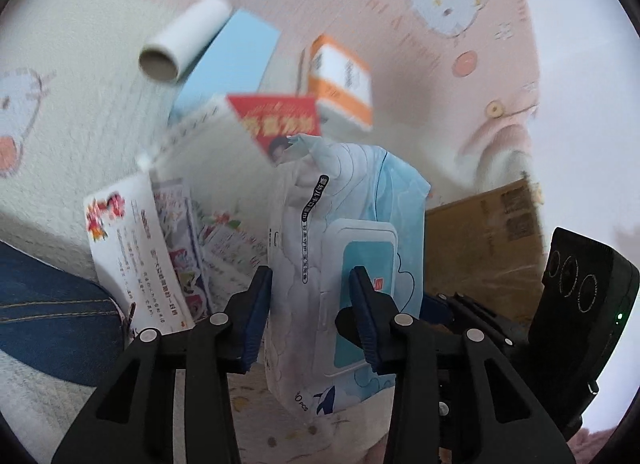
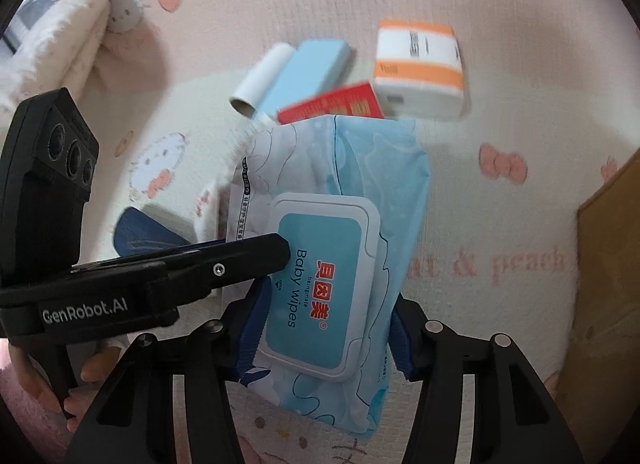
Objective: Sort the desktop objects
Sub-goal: 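Lift the baby wipes pack with the right gripper, then carry the wipes pack with the right gripper over the cardboard box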
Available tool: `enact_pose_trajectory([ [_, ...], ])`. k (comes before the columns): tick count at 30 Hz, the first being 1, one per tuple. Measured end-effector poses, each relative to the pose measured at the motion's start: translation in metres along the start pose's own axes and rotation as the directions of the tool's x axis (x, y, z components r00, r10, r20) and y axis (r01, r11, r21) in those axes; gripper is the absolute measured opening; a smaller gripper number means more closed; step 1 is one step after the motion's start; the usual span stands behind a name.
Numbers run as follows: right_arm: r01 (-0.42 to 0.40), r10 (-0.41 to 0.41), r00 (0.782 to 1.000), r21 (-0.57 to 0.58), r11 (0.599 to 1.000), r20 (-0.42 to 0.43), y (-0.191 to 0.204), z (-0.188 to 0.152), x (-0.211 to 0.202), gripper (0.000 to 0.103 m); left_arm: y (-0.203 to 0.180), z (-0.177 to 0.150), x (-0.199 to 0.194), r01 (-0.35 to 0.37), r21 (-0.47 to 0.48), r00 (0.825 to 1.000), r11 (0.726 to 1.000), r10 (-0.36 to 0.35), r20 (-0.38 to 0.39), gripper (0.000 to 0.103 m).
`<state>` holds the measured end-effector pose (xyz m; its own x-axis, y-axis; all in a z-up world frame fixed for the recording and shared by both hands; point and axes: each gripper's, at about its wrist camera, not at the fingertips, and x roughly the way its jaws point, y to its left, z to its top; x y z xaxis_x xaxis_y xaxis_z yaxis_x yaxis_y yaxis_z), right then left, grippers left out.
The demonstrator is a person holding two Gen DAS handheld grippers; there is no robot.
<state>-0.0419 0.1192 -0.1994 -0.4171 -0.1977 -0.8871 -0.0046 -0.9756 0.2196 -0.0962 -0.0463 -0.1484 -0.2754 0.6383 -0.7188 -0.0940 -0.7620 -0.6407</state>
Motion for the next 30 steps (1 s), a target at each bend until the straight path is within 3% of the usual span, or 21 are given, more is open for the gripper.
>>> enact_pose_trajectory([
  [6,0.001,0.008,0.994,-0.077,0.997,0.108,0.010,0.012,-0.049,0.052,-0.038,0.002,-0.038,0.011,0.049,0.994,0.999,-0.016,0.112,0.043],
  [13,0.065,-0.025,0.978,-0.190,0.980,0.207,0.011,0.013,-0.103,0.051,-0.081,0.000,-0.060,0.043,0.099,0.983,0.994,-0.060,0.173,0.043],
  [19,0.040,0.011,0.966,-0.192,0.981,0.258,-0.009,0.009,-0.138,0.051,-0.124,-0.011,-0.068,0.027,0.159,0.975,0.987,-0.061,0.214,0.043],
  [25,0.022,0.025,0.954,-0.152,0.988,0.300,-0.038,-0.001,-0.180,0.051,-0.170,-0.021,-0.066,0.045,0.236,0.973,0.971,-0.096,0.211,0.043],
  [30,0.094,-0.045,0.937,-0.127,0.987,0.348,-0.060,-0.013,-0.211,0.051,-0.209,-0.025,-0.049,0.088,0.301,0.973,0.950,-0.146,0.176,0.043],
])
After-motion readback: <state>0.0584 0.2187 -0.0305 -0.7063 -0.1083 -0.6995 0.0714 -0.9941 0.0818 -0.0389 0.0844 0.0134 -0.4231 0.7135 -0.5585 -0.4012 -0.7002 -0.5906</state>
